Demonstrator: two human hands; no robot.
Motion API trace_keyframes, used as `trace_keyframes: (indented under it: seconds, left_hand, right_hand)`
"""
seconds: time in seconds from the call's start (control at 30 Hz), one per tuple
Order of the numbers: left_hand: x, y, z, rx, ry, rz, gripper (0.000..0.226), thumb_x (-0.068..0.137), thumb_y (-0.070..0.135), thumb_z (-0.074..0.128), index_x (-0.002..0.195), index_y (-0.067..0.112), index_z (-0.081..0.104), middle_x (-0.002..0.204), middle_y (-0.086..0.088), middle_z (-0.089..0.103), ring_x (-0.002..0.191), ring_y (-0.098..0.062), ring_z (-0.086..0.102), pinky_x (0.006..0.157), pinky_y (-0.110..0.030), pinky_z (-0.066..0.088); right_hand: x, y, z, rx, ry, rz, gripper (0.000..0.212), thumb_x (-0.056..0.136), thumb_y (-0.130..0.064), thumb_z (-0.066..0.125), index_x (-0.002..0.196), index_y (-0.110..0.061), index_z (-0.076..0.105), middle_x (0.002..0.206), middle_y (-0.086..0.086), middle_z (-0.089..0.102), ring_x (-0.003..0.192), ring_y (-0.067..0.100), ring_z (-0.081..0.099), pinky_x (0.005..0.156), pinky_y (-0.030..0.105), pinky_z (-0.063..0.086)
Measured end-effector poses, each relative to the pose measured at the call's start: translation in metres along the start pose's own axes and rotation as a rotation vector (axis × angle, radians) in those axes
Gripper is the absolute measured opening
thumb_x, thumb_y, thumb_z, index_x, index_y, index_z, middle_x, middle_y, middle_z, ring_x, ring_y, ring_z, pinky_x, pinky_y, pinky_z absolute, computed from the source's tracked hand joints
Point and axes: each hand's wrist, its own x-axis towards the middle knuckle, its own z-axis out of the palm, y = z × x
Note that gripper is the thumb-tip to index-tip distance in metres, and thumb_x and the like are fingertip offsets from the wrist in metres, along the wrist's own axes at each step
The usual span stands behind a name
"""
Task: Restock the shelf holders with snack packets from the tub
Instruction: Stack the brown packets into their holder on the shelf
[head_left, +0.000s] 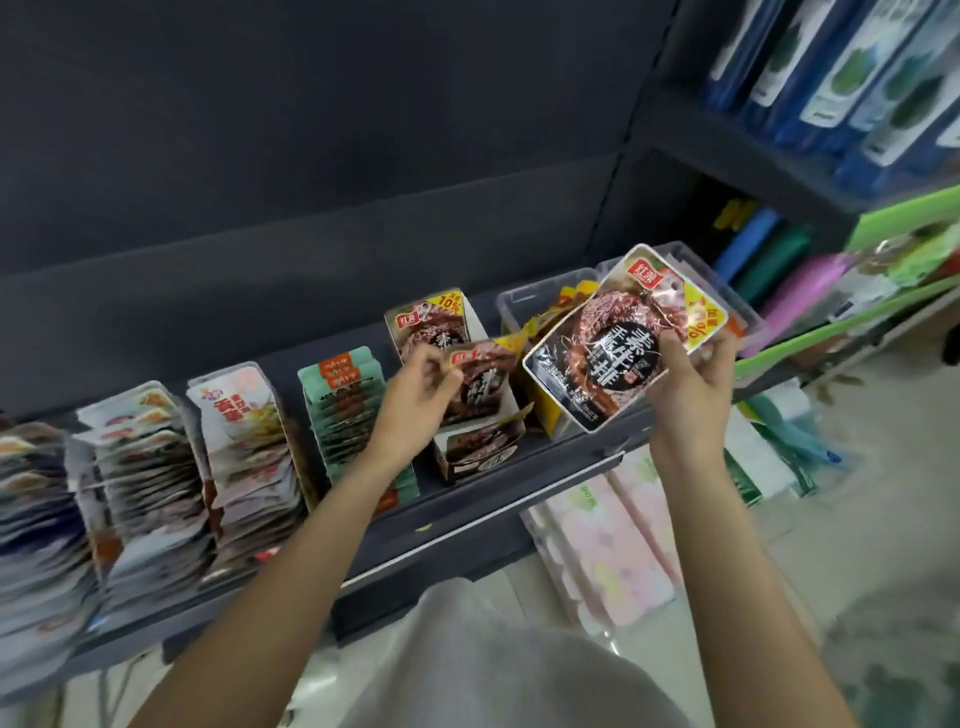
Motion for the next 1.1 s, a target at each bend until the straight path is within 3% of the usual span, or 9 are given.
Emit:
trace_keyframes:
  seconds: [0.1, 0.17, 0.23, 0.47, 0.6, 0.73, 0.93, 1.0, 1.1]
  left_hand:
    - [-0.012, -0.005, 0.0, 0.301, -0.084, 0.088, 0.018, 0.091, 0.006, 0.058, 0.102, 0.019, 0.053, 0.086, 0.007, 0.065, 0.068, -0.016, 0.065, 0.063, -0.029, 0.051]
    - [-0.018, -0.004, -0.004, 0.503, -0.11, 0.153, 0.024, 0.089, 0.01, 0.061, 0.107, 0.025, 0.059, 0.08, 0.006, 0.067, 0.062, -0.014, 0.063, 0.056, -0.028, 0.049]
    - [-0.023, -0.001, -0.009, 0.651, -0.155, 0.18, 0.021, 0.092, 0.021, 0.059, 0.111, 0.029, 0.063, 0.08, 0.004, 0.071, 0.068, -0.014, 0.065, 0.06, -0.028, 0.049]
    - [-0.044, 0.003, -0.013, 0.758, -0.288, 0.113, 0.034, 0.088, 0.059, 0.051, 0.114, 0.039, 0.06, 0.105, 0.011, 0.069, 0.09, -0.011, 0.064, 0.075, -0.036, 0.053]
    - [-0.055, 0.001, -0.01, 0.762, -0.143, 0.192, 0.024, 0.088, 0.041, 0.062, 0.111, 0.033, 0.066, 0.104, 0.011, 0.07, 0.088, -0.011, 0.066, 0.073, -0.035, 0.055]
    - [-0.058, 0.0, -0.012, 0.821, -0.049, 0.233, 0.017, 0.091, 0.03, 0.061, 0.104, 0.03, 0.071, 0.105, 0.011, 0.07, 0.087, -0.013, 0.068, 0.07, -0.032, 0.055]
    - [-0.06, -0.001, -0.009, 0.825, -0.003, 0.234, 0.018, 0.089, 0.028, 0.064, 0.105, 0.031, 0.072, 0.102, 0.011, 0.07, 0.087, -0.012, 0.067, 0.071, -0.034, 0.056]
    - [-0.061, -0.001, -0.008, 0.795, 0.024, 0.223, 0.018, 0.088, 0.027, 0.065, 0.104, 0.029, 0.072, 0.098, 0.01, 0.07, 0.082, -0.01, 0.067, 0.068, -0.032, 0.055]
    - [-0.065, 0.0, -0.007, 0.789, 0.058, 0.233, 0.021, 0.086, 0.03, 0.068, 0.107, 0.026, 0.071, 0.094, 0.009, 0.071, 0.081, -0.009, 0.067, 0.066, -0.03, 0.056]
  right_hand:
    - [0.011, 0.0, 0.012, 0.055, -0.094, 0.043, 0.019, 0.096, -0.005, 0.051, 0.093, -0.023, 0.045, 0.08, -0.017, 0.061, 0.078, 0.003, 0.058, 0.07, 0.024, 0.048]
    - [0.019, -0.002, 0.021, 0.11, -0.188, 0.045, 0.019, 0.095, -0.004, 0.051, 0.097, -0.022, 0.047, 0.092, -0.009, 0.064, 0.092, 0.012, 0.061, 0.083, 0.037, 0.051]
    - [0.026, -0.004, 0.034, 0.17, -0.333, 0.019, 0.019, 0.094, -0.005, 0.053, 0.101, -0.021, 0.047, 0.097, -0.007, 0.067, 0.096, 0.013, 0.063, 0.085, 0.035, 0.053]
    - [0.02, 0.042, 0.073, -0.098, -0.923, 0.041, 0.021, 0.093, -0.006, 0.057, 0.109, -0.018, 0.049, 0.107, 0.0, 0.067, 0.104, 0.011, 0.064, 0.08, 0.026, 0.053]
    - [0.03, 0.066, 0.063, -0.254, -0.973, 0.058, 0.022, 0.093, -0.005, 0.058, 0.112, -0.012, 0.049, 0.102, -0.007, 0.068, 0.096, 0.0, 0.065, 0.077, 0.017, 0.051]
    - [0.045, 0.064, 0.046, -0.387, -0.985, -0.138, 0.02, 0.092, -0.008, 0.06, 0.104, -0.022, 0.053, 0.097, -0.015, 0.068, 0.092, -0.005, 0.065, 0.073, 0.011, 0.049]
    - [0.035, 0.071, 0.04, -0.914, -1.376, -0.53, 0.018, 0.098, -0.017, 0.05, 0.11, -0.016, 0.064, 0.083, -0.008, 0.065, 0.068, -0.003, 0.059, 0.055, 0.021, 0.045]
    - [0.034, 0.074, 0.038, -0.979, -1.404, -0.425, 0.025, 0.1, -0.02, 0.045, 0.113, -0.017, 0.066, 0.093, -0.004, 0.069, 0.074, 0.005, 0.059, 0.065, 0.026, 0.048]
    - [0.037, 0.076, 0.031, -1.066, -1.383, -0.31, 0.035, 0.1, -0.02, 0.037, 0.121, -0.023, 0.064, 0.126, -0.009, 0.054, 0.109, -0.009, 0.038, 0.093, 0.011, 0.028]
